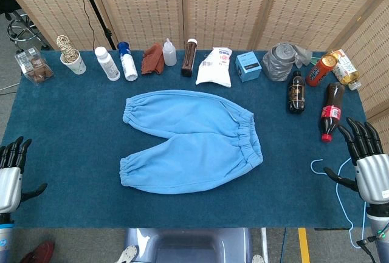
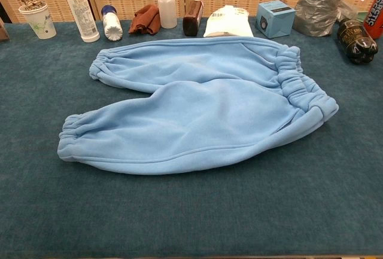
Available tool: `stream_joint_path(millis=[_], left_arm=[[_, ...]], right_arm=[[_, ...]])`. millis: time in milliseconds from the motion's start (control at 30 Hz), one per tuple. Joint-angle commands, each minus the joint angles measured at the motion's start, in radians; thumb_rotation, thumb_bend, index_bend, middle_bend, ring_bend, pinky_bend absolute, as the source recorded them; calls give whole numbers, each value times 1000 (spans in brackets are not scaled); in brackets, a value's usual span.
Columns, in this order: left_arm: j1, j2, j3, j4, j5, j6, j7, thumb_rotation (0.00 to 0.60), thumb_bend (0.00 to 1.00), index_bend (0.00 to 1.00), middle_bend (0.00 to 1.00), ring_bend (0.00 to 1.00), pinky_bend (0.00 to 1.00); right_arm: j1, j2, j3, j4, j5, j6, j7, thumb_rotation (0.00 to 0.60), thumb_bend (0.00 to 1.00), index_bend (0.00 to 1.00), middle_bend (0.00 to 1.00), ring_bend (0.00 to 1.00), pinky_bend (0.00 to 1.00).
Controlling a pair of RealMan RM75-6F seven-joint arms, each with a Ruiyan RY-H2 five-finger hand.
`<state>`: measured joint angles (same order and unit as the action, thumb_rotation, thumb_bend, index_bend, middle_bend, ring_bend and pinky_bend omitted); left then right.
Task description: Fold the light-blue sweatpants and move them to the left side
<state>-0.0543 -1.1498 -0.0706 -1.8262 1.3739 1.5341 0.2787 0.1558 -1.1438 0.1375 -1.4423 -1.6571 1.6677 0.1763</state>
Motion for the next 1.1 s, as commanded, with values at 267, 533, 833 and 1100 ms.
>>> stream_joint_path(millis=[267, 533, 833, 1100], left_arm=[[-2, -1, -1, 0, -4, -5, 7, 600, 0, 0, 0, 0, 0], [-4, 2, -2, -4, -8, -12, 6, 600, 0, 0, 0, 0, 0], [-1, 9, -4, -10, -10, -8, -3, 600, 0, 0, 0, 0, 0], [-7, 5, -8, -9, -26, -19, 5, 600, 0, 0, 0, 0, 0]], right_arm=[[4, 3, -4, 3, 3, -9, -2, 600, 0, 0, 0, 0, 0], [16, 15, -30, 9, -35, -26, 21, 600, 0, 13, 0, 0, 0], [82, 14, -90, 49, -128, -135, -7, 600, 0, 27, 0, 0, 2], [201, -67, -104, 129, -234, -228, -40, 600, 0, 58, 0, 0, 42]])
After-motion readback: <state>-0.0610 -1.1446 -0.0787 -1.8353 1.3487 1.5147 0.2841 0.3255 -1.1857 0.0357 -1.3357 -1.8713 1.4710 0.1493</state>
